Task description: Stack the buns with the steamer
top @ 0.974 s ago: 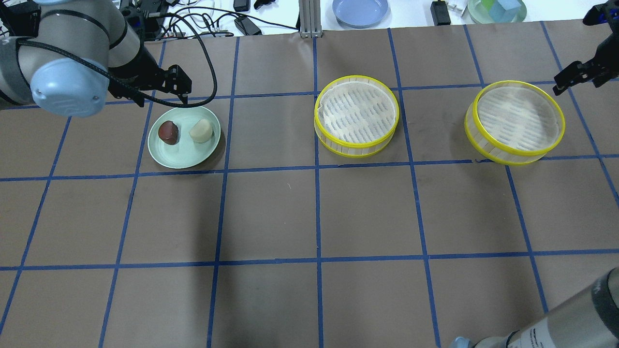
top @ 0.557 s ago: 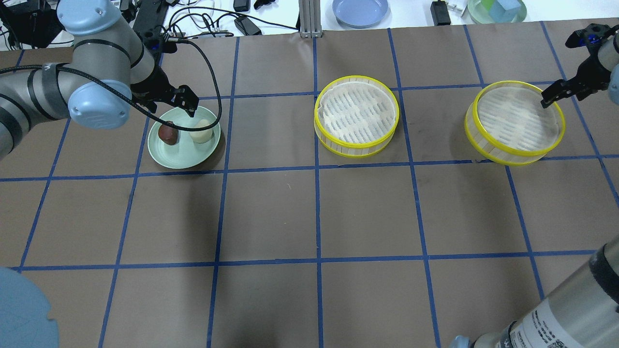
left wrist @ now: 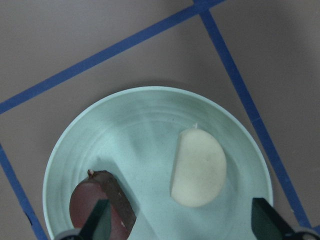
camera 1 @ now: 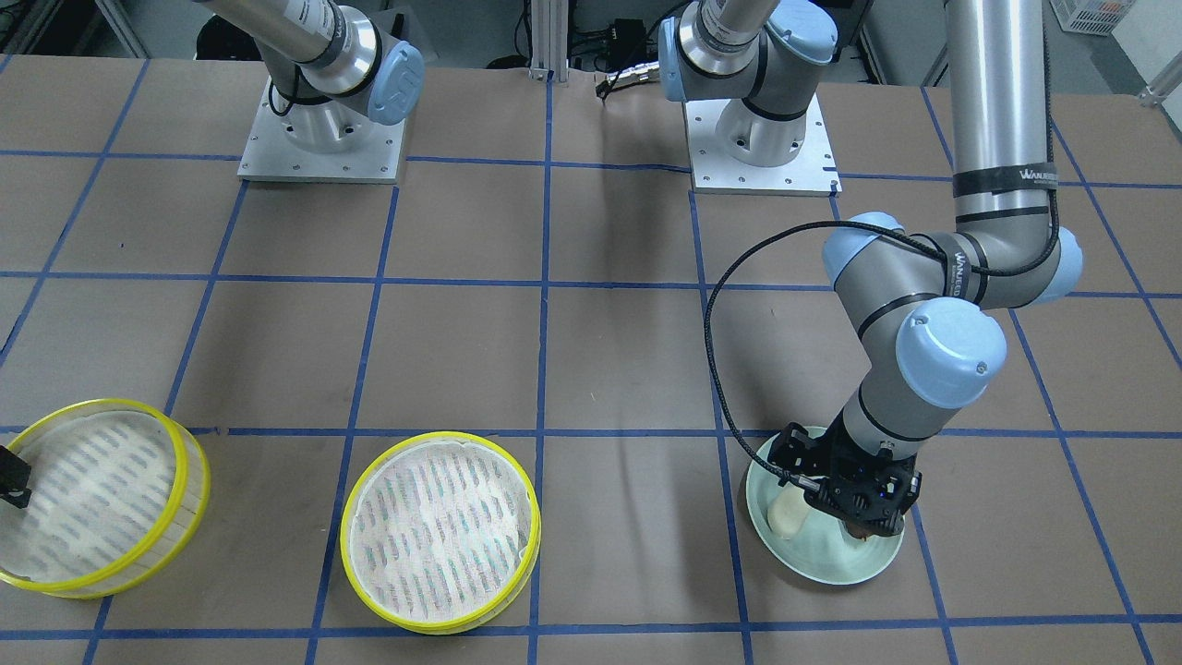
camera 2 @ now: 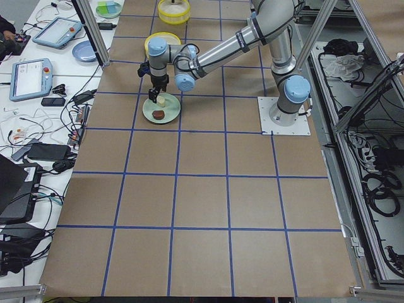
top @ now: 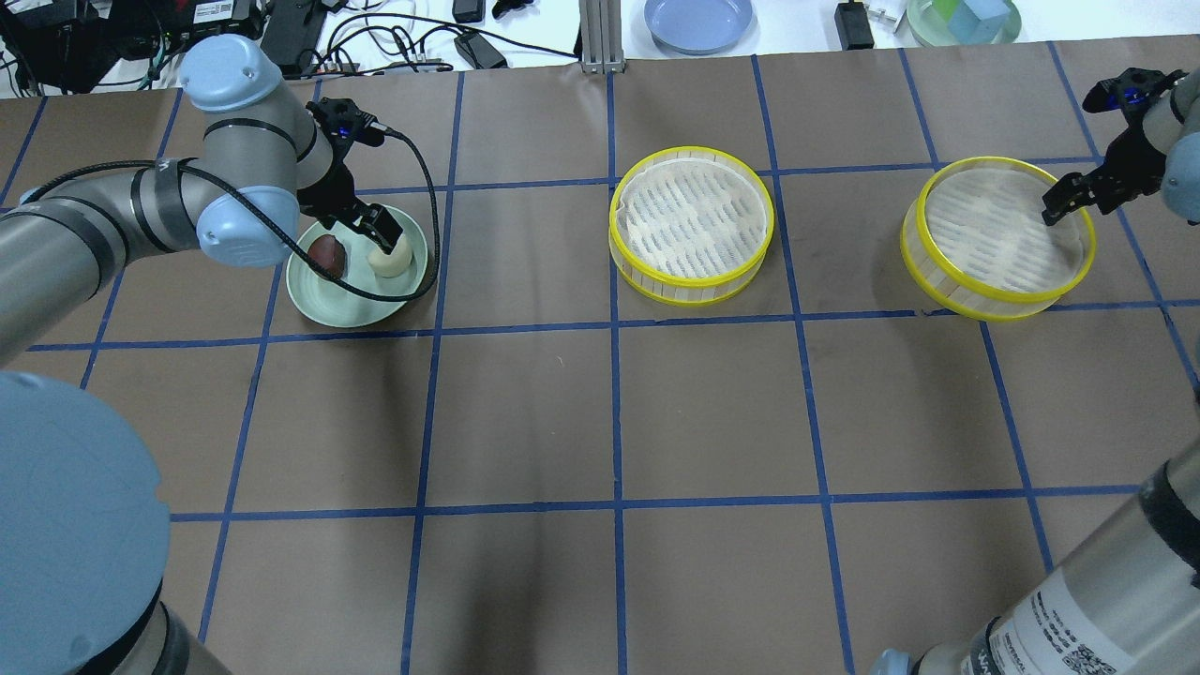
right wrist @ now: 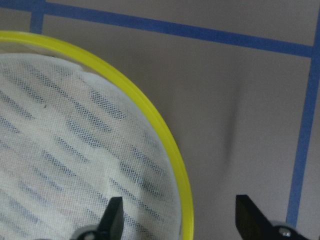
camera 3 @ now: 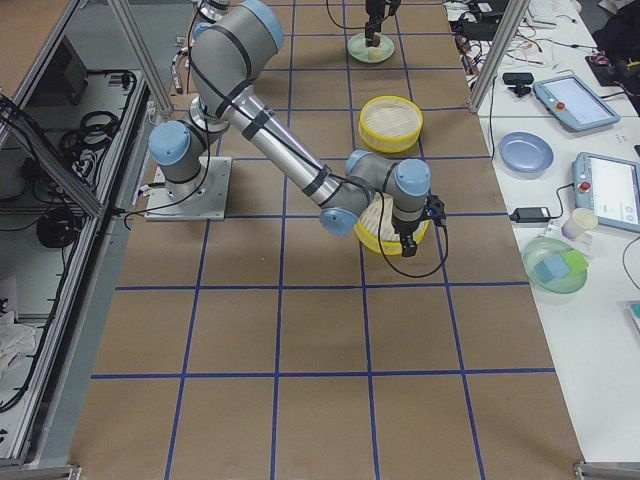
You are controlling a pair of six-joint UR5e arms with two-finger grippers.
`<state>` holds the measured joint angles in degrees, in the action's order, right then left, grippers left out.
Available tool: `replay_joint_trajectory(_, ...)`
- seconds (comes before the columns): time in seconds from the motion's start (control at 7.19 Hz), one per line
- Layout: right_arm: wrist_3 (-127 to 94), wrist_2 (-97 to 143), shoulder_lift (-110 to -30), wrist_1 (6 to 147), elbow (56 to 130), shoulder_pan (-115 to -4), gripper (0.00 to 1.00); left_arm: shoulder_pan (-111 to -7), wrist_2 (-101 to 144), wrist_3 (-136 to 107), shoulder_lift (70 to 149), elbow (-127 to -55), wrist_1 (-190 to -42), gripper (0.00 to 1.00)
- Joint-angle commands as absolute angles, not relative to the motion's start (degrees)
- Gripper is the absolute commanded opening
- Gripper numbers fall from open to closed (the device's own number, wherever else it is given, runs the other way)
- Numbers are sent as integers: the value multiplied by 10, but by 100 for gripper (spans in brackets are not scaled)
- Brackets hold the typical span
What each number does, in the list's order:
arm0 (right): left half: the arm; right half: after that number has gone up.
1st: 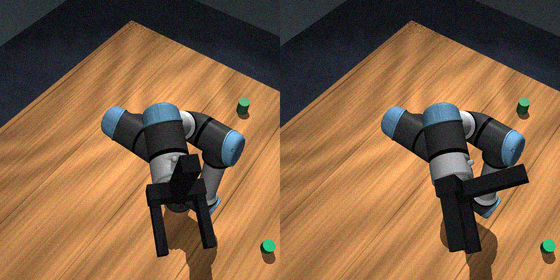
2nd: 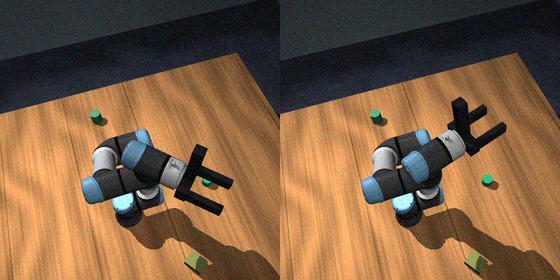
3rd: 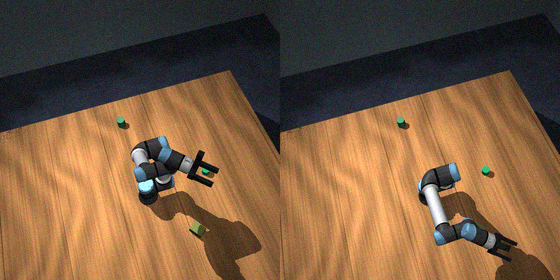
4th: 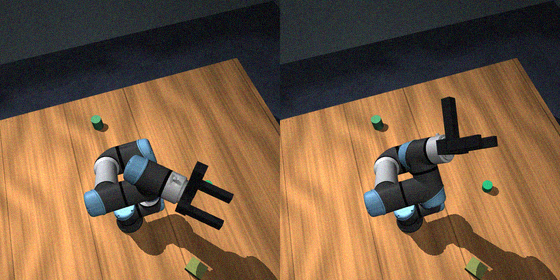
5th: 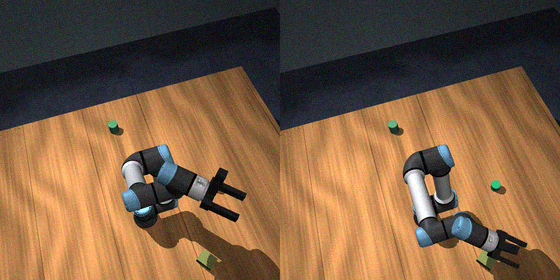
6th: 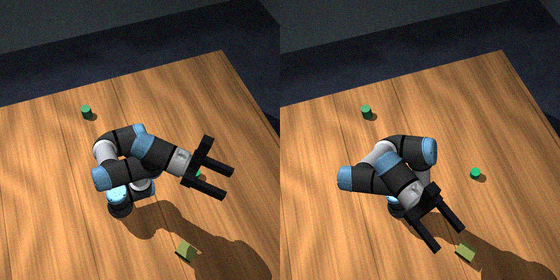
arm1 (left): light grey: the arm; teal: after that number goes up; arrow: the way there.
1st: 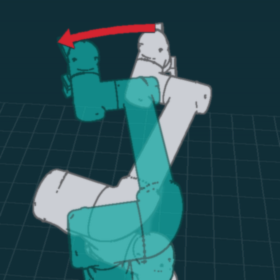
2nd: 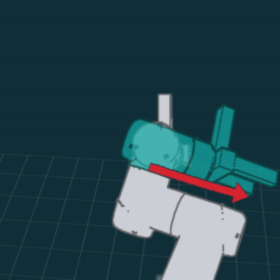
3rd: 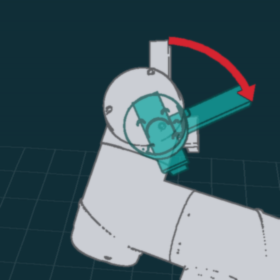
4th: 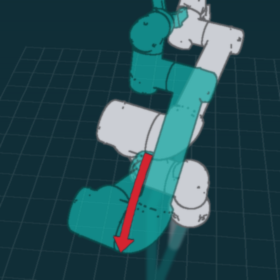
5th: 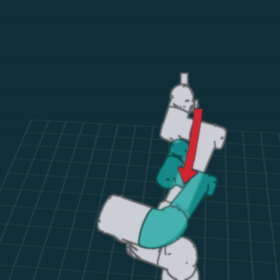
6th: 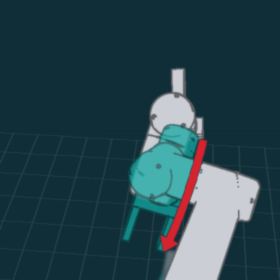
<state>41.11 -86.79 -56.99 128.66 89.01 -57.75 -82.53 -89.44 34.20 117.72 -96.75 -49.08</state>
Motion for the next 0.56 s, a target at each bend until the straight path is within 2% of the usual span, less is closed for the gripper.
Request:
replay_joint_trajectory(0.0,411,-869,-569,1281,890,-577,35,-825,-879,353,1208,-966,-475,90)
replay_joint_trajectory(0.14,411,-869,-568,1281,890,-577,31,-825,-884,354,1218,-966,-475,59)
replay_joint_trajectory(0.28,411,-869,-566,1281,890,-577,26,-825,-886,353,1223,-964,-475,8)
replay_joint_trajectory(0.42,411,-869,-565,1281,890,-577,19,-825,-887,356,1221,-956,-475,0)
